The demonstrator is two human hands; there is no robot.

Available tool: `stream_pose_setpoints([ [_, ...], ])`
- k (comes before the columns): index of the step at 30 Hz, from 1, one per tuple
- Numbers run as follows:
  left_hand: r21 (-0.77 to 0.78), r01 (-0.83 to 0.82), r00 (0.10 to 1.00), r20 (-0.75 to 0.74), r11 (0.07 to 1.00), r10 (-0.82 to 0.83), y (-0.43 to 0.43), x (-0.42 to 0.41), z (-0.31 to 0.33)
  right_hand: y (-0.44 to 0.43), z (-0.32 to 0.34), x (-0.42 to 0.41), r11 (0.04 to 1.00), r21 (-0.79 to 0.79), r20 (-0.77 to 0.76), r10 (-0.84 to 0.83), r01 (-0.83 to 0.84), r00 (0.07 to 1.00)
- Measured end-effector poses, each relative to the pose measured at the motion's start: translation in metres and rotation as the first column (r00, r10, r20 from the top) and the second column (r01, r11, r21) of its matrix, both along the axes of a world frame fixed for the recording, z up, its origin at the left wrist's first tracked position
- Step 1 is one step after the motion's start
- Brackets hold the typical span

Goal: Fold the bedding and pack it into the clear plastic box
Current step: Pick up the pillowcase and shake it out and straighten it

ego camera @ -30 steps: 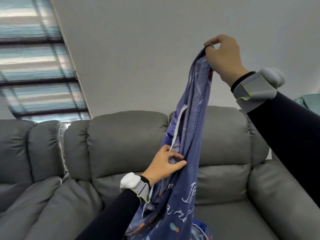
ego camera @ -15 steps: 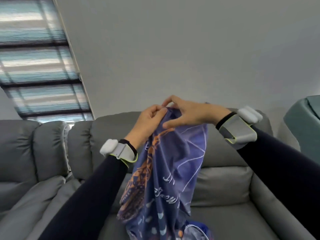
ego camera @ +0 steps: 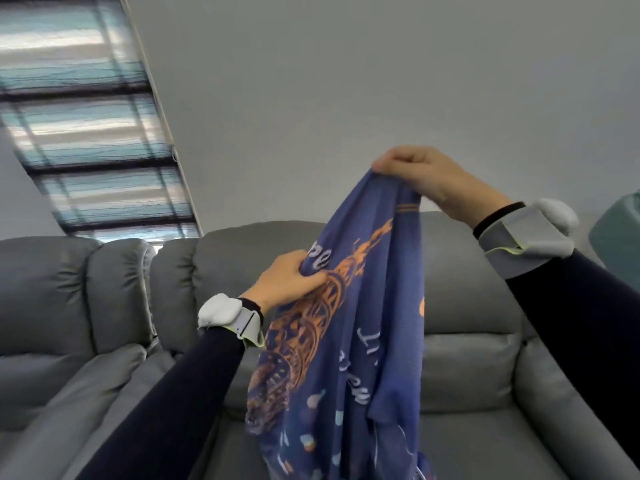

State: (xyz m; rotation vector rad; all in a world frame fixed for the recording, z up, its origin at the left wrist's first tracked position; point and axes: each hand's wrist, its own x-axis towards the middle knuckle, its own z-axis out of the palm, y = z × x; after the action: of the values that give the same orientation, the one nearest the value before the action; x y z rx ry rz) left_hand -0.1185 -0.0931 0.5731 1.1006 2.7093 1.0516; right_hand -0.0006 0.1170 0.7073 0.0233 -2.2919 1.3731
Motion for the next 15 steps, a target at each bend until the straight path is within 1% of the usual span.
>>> stream_pose_setpoints([
  [1,-0.035,0.036,0.996,0.078,0.999,-0.033,-0.006,-0.006,-0.010,0.014,0.007,0.003,0.991,-0.033,-0.096,-0.134,0.131,0.986],
  [2,-0.058,0.088,0.982,0.175,0.994,-0.077,-0.014,-0.009,-0.018,0.034,0.013,0.006,0.950,-0.100,-0.179,-0.308,0.294,0.934],
  [3,-0.063,0.122,0.961,0.256,0.991,-0.102,-0.022,-0.012,-0.026,0.055,0.016,0.012,0.862,-0.166,-0.243,-0.507,0.479,0.827],
  [4,-0.053,0.124,0.952,0.288,0.991,-0.104,-0.030,-0.015,-0.033,0.074,0.015,0.020,0.730,-0.206,-0.260,-0.683,0.652,0.683],
  [5,-0.022,0.086,0.955,0.286,0.996,-0.076,-0.035,-0.019,-0.036,0.088,0.012,0.027,0.598,-0.227,-0.239,-0.799,0.769,0.551],
  [6,0.038,0.042,0.959,0.278,0.998,-0.051,-0.035,-0.021,-0.036,0.096,0.005,0.028,0.510,-0.193,-0.221,-0.855,0.838,0.469],
  [7,0.115,-0.009,0.960,0.278,0.993,-0.024,-0.031,-0.022,-0.031,0.092,-0.005,0.026,0.497,-0.111,-0.228,-0.856,0.861,0.464],
  [8,0.208,-0.040,0.958,0.286,0.977,-0.022,-0.023,-0.020,-0.021,0.080,-0.015,0.021,0.568,0.001,-0.254,-0.796,0.823,0.550],
  [9,0.298,-0.037,0.953,0.299,0.954,-0.057,-0.011,-0.015,-0.009,0.061,-0.025,0.012,0.696,0.118,-0.255,-0.669,0.709,0.699],
  [10,0.378,-0.007,0.941,0.315,0.926,-0.122,0.002,-0.008,0.007,0.041,-0.034,0.003,0.819,0.229,-0.199,-0.490,0.526,0.849],
  [11,0.436,0.028,0.928,0.323,0.900,-0.185,0.014,-0.001,0.021,0.016,-0.041,-0.001,0.904,0.310,-0.065,-0.290,0.296,0.955],
  [12,0.476,0.064,0.915,0.323,0.877,-0.241,0.024,0.006,0.034,-0.003,-0.047,-0.004,0.938,0.337,0.091,-0.119,0.082,0.989],
  [13,0.484,0.102,0.903,0.321,0.869,-0.285,0.031,0.009,0.042,-0.019,-0.052,-0.006,0.947,0.313,0.223,0.007,-0.079,0.975],
  [15,0.461,0.163,0.880,0.332,0.872,-0.340,0.033,0.013,0.046,-0.035,-0.068,-0.009,0.939,0.256,0.377,0.123,-0.231,0.918],
])
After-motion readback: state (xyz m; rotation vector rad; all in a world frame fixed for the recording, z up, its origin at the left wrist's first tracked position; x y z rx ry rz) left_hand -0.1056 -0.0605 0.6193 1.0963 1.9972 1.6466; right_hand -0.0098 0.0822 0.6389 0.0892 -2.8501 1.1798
